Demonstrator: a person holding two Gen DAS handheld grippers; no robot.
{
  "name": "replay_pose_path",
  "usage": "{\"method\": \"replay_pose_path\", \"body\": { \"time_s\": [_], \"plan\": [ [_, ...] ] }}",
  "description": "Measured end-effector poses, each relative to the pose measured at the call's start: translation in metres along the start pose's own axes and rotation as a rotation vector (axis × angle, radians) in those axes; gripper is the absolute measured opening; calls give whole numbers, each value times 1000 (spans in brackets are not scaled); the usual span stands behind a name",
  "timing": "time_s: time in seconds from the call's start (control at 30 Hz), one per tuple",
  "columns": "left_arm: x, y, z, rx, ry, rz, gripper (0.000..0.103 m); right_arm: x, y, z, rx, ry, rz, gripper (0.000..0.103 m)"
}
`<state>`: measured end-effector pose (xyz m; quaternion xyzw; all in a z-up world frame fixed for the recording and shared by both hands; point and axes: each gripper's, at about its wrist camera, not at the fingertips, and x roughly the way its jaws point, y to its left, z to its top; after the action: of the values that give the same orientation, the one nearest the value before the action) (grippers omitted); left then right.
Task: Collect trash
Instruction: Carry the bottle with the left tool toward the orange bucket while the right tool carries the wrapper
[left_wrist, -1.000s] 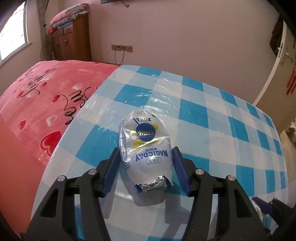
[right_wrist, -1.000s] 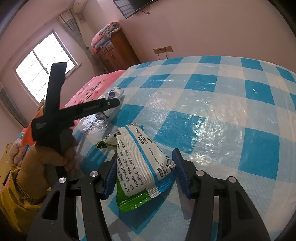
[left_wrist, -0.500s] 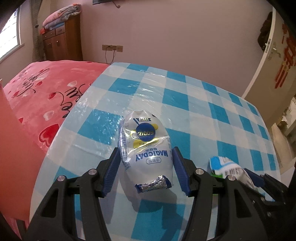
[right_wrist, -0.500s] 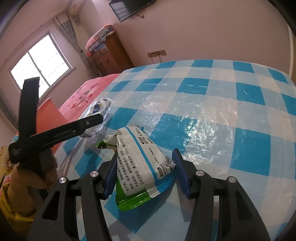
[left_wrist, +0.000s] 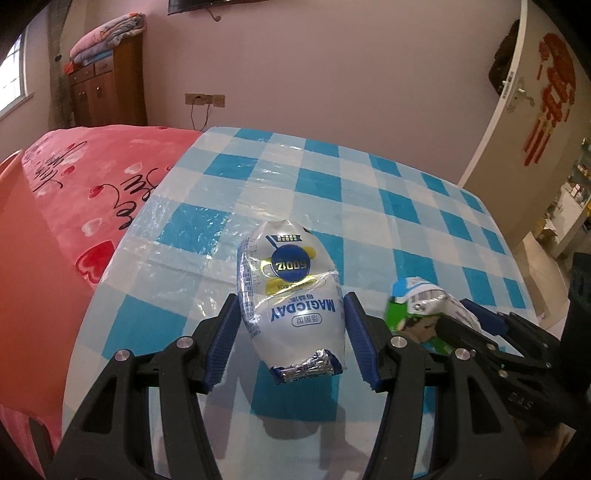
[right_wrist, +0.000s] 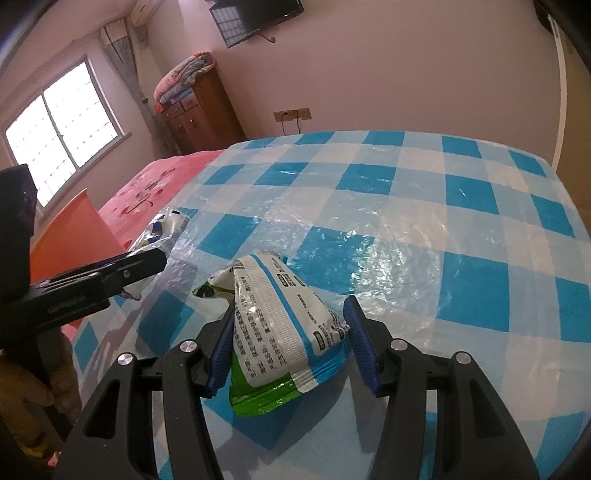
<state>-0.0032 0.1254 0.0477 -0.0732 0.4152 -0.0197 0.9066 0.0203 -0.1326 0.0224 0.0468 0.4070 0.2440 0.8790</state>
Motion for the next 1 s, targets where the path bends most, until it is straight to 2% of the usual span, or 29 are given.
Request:
{"method": "replay_pose_path", "body": {
  "time_s": [0.5, 1.0],
  "plan": [
    [-44, 9, -12, 25, -41, -55, 58, -22, 37, 2, -50, -16, -70, 55],
    [-85, 23, -23, 60, -89, -96, 58, -48, 78, 7, -114, -48, -90, 55]
  ]
}}
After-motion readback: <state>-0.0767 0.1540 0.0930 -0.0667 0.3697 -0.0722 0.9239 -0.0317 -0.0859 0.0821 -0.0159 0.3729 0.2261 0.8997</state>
